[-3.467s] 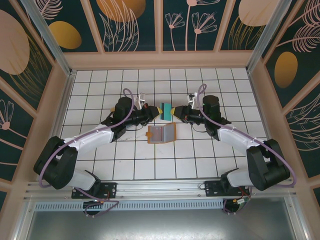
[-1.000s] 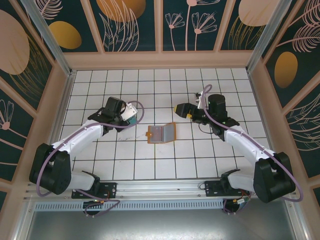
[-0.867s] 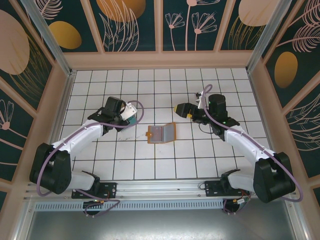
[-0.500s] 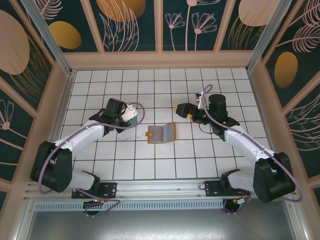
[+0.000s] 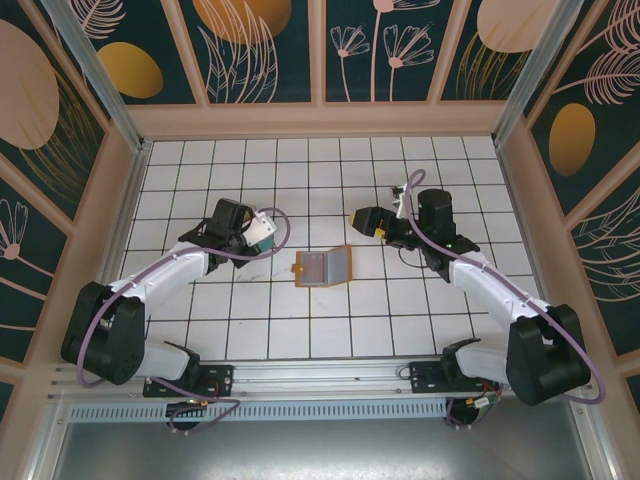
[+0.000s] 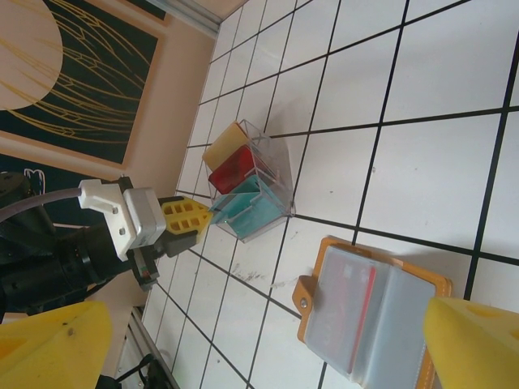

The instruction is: Take the credit cards out of the card holder

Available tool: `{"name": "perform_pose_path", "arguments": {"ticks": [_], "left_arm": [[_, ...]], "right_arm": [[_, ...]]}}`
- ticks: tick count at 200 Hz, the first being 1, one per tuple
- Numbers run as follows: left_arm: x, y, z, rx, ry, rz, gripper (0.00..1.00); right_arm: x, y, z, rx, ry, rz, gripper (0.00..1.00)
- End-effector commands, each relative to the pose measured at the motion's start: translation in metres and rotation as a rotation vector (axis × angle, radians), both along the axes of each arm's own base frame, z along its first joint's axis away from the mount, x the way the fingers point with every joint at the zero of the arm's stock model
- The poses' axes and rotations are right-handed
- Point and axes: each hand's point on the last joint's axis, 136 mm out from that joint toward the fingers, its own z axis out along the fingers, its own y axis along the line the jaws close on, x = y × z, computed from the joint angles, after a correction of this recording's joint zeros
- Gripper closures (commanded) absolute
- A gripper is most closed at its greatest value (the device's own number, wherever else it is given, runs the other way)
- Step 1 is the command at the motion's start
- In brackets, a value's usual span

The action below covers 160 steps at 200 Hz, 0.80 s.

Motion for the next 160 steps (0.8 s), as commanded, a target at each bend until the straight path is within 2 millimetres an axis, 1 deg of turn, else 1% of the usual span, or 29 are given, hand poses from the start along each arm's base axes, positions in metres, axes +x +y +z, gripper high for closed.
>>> {"name": "perform_pose_path", "arguments": {"ticks": [1,13,23,34,101,113,125,132,139,155,160], "left_arm": [[0.003,0.004,-0.005,0.014,-0.008,0.007,0.92],[0.006,0.006,-0.003,0.020,-0.020,0.019,0.81],[0.008,0.007,-0.002,0.024,-0.027,0.023,0.78],[0.010,0.007,-0.001,0.025,-0.036,0.030,0.70],[0.017,0.010,0.005,0.020,-0.067,0.053,0.70],[0.019,0.008,0.010,0.001,-0.078,0.060,0.69],[0.025,0.005,0.022,-0.036,-0.103,0.079,0.68],[0.029,0.003,0.029,-0.064,-0.118,0.102,0.64],[0.032,0.001,0.036,-0.090,-0.133,0.117,0.55],[0.041,-0.002,0.056,-0.152,-0.167,0.157,0.48],[0.043,-0.004,0.061,-0.173,-0.178,0.168,0.40]], "right_arm": [[-0.002,-0.001,0.007,0.025,-0.029,0.006,0.01],[-0.003,-0.001,0.006,0.025,-0.028,0.004,0.01],[-0.003,-0.002,0.006,0.025,-0.028,0.003,0.01],[-0.003,-0.001,0.007,0.026,-0.029,0.004,0.01],[-0.002,-0.001,0.005,0.029,-0.024,0.003,0.01],[-0.002,-0.001,0.005,0.029,-0.023,0.004,0.01],[-0.002,-0.001,0.005,0.029,-0.022,0.004,0.01],[-0.002,-0.001,0.004,0.028,-0.019,0.004,0.01],[-0.002,-0.001,0.003,0.025,-0.017,0.003,0.01],[-0.001,-0.001,0.000,0.012,-0.011,0.000,0.01],[0.000,-0.001,-0.001,0.008,-0.007,-0.002,0.01]]}}
